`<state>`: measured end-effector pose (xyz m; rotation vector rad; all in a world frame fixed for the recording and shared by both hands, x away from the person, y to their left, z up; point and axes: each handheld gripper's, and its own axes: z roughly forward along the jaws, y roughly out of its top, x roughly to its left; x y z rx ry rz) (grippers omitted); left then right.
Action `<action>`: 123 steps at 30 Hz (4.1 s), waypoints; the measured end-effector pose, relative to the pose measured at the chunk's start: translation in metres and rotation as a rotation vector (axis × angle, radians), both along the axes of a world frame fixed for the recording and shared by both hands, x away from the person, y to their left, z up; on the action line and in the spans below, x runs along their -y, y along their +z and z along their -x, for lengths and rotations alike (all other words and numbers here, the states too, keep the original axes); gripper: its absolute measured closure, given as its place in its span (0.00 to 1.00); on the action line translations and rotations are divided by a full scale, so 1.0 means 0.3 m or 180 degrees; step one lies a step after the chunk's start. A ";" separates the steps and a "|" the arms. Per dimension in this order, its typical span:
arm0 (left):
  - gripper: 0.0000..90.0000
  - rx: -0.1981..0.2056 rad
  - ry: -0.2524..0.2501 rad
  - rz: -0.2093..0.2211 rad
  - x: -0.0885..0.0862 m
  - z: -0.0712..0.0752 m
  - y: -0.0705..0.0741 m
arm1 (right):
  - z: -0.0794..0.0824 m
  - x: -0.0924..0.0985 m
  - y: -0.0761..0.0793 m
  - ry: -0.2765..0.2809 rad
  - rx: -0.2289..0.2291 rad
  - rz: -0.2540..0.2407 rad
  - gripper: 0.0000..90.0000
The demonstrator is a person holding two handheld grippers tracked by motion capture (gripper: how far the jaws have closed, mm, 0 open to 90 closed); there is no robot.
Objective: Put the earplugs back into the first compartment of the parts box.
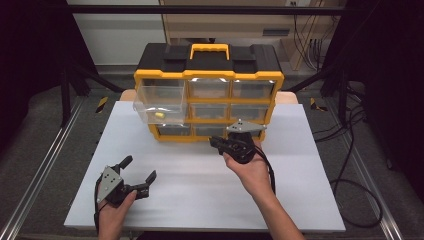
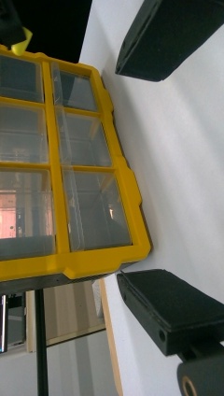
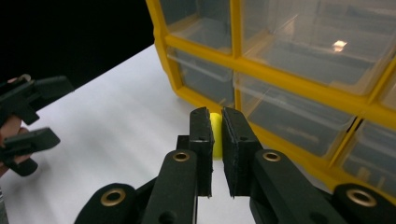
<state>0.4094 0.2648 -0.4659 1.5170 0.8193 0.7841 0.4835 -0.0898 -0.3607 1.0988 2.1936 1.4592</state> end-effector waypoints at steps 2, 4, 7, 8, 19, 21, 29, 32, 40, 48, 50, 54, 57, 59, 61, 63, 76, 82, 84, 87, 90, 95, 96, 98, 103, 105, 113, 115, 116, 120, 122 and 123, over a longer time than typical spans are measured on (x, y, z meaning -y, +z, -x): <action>0.02 -0.0004 0.0006 0.0009 -0.001 0.000 0.000 | -0.005 0.001 0.018 -0.0017 0.0004 0.0015 0.93; 0.01 -0.0022 0.0017 0.0010 -0.003 -0.001 -0.002 | -0.009 0.001 0.036 -0.0019 0.0036 0.0014 0.93; 0.01 -0.0014 0.0056 0.0022 -0.006 -0.002 -0.003 | -0.015 0.002 0.059 -0.0037 0.0050 -0.0001 0.93; 0.01 -0.0010 0.0062 0.0026 -0.007 -0.002 -0.002 | -0.016 0.002 0.065 -0.0039 0.0053 -0.0012 0.93; 0.01 -0.0024 0.0040 -0.0012 -0.004 -0.008 -0.004 | -0.043 -0.010 0.137 -0.0084 0.0172 0.0009 0.93; 0.02 -0.0019 0.0055 0.0014 -0.005 -0.009 -0.002 | -0.047 -0.009 0.155 -0.0103 0.0196 0.0014 0.93; 0.02 -0.0034 0.0065 0.0034 -0.008 -0.004 -0.004 | -0.061 0.011 0.223 -0.0165 0.0292 -0.0030 0.93; 0.02 -0.0034 0.0076 0.0063 -0.014 -0.002 -0.003 | -0.074 0.016 0.240 -0.0241 0.0312 -0.0084 0.93; 0.02 -0.0051 0.0075 0.0092 -0.021 -0.007 -0.005 | -0.087 0.036 0.313 -0.0332 0.0438 -0.0148 0.93; 0.02 -0.0062 0.0026 0.0027 -0.003 -0.006 -0.006 | -0.099 0.031 0.383 -0.0318 0.0516 -0.0184 0.93; 0.02 -0.0058 0.0020 0.0021 -0.004 -0.002 -0.007 | -0.107 0.028 0.401 -0.0318 0.0545 -0.0205 0.93; 0.02 -0.0047 0.0026 0.0067 -0.009 -0.006 -0.003 | -0.126 0.007 0.433 -0.0313 0.0580 -0.0221 0.93; 0.02 -0.0069 0.0030 0.0052 -0.009 -0.011 -0.005 | -0.142 -0.022 0.464 -0.0270 0.0631 -0.0193 0.93; 0.02 -0.0085 0.0037 0.0046 -0.010 -0.011 -0.006 | -0.158 -0.045 0.485 -0.0237 0.0650 -0.0182 0.93; 0.02 -0.0084 0.0039 0.0047 -0.011 -0.010 -0.006 | -0.172 -0.067 0.500 -0.0213 0.0667 -0.0161 0.93; 0.02 -0.0089 0.0042 0.0051 -0.010 -0.011 -0.008 | -0.184 -0.088 0.508 -0.0196 0.0661 -0.0151 0.93; 0.02 -0.0108 0.0030 0.0056 -0.008 -0.008 -0.011 | -0.191 -0.168 0.532 -0.0092 0.0642 -0.0176 0.92; 0.02 -0.0116 0.0029 0.0050 -0.005 -0.012 -0.012 | -0.191 -0.187 0.546 -0.0036 0.0653 -0.0148 0.92; 0.02 -0.0116 0.0025 0.0046 -0.004 -0.011 -0.012 | -0.192 -0.196 0.548 -0.0007 0.0657 -0.0122 0.92; 0.02 -0.0111 0.0027 0.0046 -0.006 -0.011 -0.012 | -0.192 -0.214 0.545 0.0034 0.0655 -0.0081 0.92; 0.02 -0.0107 0.0025 0.0056 -0.009 -0.011 -0.011 | -0.191 -0.234 0.538 0.0067 0.0648 -0.0043 0.92; 0.02 -0.0109 0.0034 0.0040 -0.007 -0.011 -0.011 | -0.192 -0.271 0.526 0.0112 0.0654 0.0046 0.92; 0.02 -0.0112 0.0038 0.0035 -0.008 -0.011 -0.011 | -0.192 -0.277 0.525 0.0122 0.0648 0.0045 0.92; 0.02 -0.0115 0.0041 0.0046 -0.010 -0.013 -0.012 | -0.193 -0.286 0.523 0.0137 0.0647 0.0054 0.92; 0.02 -0.0115 0.0033 0.0043 -0.009 -0.013 -0.011 | -0.193 -0.298 0.519 0.0162 0.0634 0.0074 0.91; 0.02 -0.0114 0.0030 0.0044 -0.009 -0.013 -0.011 | -0.191 -0.305 0.514 0.0190 0.0637 0.0120 0.91; 0.02 -0.0115 0.0037 0.0046 -0.011 -0.015 -0.011 | -0.186 -0.322 0.504 0.0249 0.0629 0.0200 0.91; 0.02 -0.0116 0.0038 0.0046 -0.010 -0.015 -0.011 | -0.183 -0.328 0.500 0.0269 0.0613 0.0196 0.91; 0.02 -0.0116 0.0038 0.0046 -0.010 -0.014 -0.011 | -0.181 -0.332 0.498 0.0277 0.0604 0.0201 0.91; 0.02 -0.0114 0.0037 0.0055 -0.010 -0.013 -0.010 | -0.165 -0.350 0.492 0.0342 0.0605 0.0228 0.91; 0.02 -0.0109 0.0045 0.0052 -0.012 -0.014 -0.010 | -0.159 -0.359 0.491 0.0366 0.0613 0.0234 0.91; 0.02 -0.0110 0.0045 0.0058 -0.013 -0.015 -0.011 | -0.157 -0.362 0.491 0.0378 0.0604 0.0239 0.91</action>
